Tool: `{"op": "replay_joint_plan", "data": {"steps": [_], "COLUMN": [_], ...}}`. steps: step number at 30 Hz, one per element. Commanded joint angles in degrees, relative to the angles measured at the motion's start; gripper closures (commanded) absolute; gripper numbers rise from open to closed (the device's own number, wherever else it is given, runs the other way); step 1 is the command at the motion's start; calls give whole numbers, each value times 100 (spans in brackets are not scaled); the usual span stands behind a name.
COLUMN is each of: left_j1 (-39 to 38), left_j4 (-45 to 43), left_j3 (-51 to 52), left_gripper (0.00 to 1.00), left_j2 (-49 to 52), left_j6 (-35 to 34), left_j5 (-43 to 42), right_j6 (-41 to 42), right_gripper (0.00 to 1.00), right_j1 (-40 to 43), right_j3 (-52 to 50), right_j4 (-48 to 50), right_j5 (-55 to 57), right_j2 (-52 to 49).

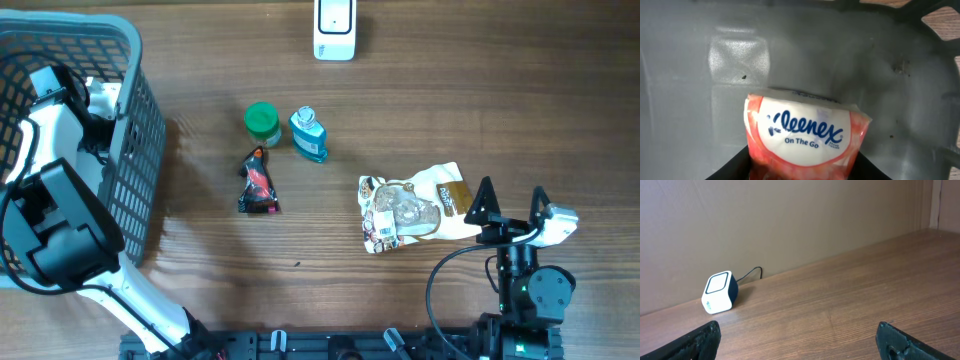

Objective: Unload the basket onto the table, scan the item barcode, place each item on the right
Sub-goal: 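Reach the left gripper into the basket and grasp the red Kleenex pack, then carry the Kleenex pack out and release it beside the nut bag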

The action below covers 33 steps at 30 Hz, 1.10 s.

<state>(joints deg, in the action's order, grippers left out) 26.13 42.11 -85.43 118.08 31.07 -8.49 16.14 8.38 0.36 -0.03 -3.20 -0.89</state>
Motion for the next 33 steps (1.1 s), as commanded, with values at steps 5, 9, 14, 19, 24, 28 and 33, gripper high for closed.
{"op": "replay_joint_plan", "data": {"steps": [5, 9, 14, 19, 24, 28, 33], "left_j1": [31, 42, 39, -13, -719, -1996, -3998], "left_j4": [-4, 101, 337, 1086, 1128, 1209, 1161], "left_j3": [24, 24, 24, 24, 24, 79, 970], "left_gripper": [55, 55, 56, 56, 50, 50, 46], "left_j2": [-223, -968, -2275, -4435, -5731, -6057, -5676], "left_j6": [-660, -1104, -1814, -2107, -2103, -2098, -1486], "left_j5": [87, 85, 37, -1709, -3923, -4113, -3877], "right_j6": [-96, -96, -96, -94, -96, -94, -96], "right_gripper": [0, 0, 0, 0, 0, 0, 0], "right_j1": [-7, -7, -7, -7, -7, -7, -7], "right_j3": [-7, -7, -7, -7, -7, -7, -7], "right_j4": [13, 13, 13, 13, 13, 13, 13], "right_j5": [-68, -68, -68, -68, -68, -68, -68], "right_j2": [46, 46, 46, 46, 46, 46, 46]}}
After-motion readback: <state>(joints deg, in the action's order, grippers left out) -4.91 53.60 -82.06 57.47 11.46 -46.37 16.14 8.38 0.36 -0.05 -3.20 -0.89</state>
